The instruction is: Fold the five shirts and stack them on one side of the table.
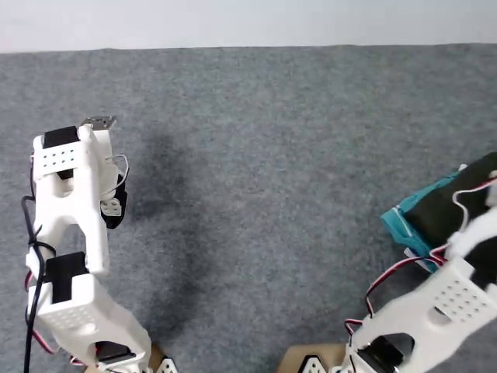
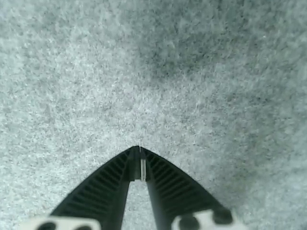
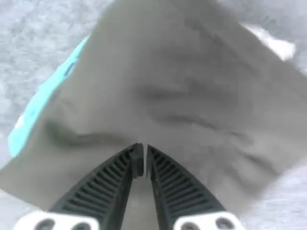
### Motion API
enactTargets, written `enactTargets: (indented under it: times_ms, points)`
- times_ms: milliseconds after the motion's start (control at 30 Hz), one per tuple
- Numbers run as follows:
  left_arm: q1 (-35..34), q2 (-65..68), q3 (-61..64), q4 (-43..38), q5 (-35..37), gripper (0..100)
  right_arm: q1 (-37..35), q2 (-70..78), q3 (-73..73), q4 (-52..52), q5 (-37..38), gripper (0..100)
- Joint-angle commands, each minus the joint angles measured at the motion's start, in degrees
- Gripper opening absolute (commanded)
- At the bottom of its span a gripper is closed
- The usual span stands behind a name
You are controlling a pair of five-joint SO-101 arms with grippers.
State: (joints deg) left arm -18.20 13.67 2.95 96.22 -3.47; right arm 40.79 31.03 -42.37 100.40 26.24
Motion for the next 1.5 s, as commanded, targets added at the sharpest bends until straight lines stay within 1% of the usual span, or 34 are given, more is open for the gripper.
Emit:
enactTargets:
  times_ms: [0,167,300,633,867,1000,1200,1267,1333,1467]
  points:
    - [0.4,-3.2,-0.2,0.5,0.0,0,-3.7,-4.0,6.9,2.2,-2.4,2.4]
    - [0.4,-3.2,-0.2,0.5,0.0,0,-9.2,-4.0,18.1,2.0,-2.4,2.4]
    - [0.4,-3.2,-0.2,0.5,0.0,0,-11.4,-5.1,20.4,2.1,-2.4,2.4]
    - [0.4,-3.4,-0.2,0.3,0.0,0,-10.7,-22.1,20.6,2.1,-2.3,2.5]
    - [0.4,-4.4,-0.5,2.5,0.0,0,-10.1,-36.3,22.5,2.2,-2.3,2.5]
    - [0.8,-9.6,-0.1,2.2,0.4,0,-10.9,-45.0,30.9,2.1,-2.3,2.5]
    - [5.2,-18.5,1.0,1.3,0.7,0,-10.9,-54.4,48.4,2.0,-2.6,2.5]
    - [8.1,-21.3,4.5,0.4,2.3,0,-11.0,-56.8,53.6,1.2,-5.7,2.4]
    - [10.4,-24.6,9.9,-2.5,2.5,0,-10.9,-59.6,58.0,-0.7,-10.5,2.4]
    - [11.0,-32.1,19.9,-10.9,2.5,0,-11.0,-66.2,66.3,-6.1,-16.4,2.4]
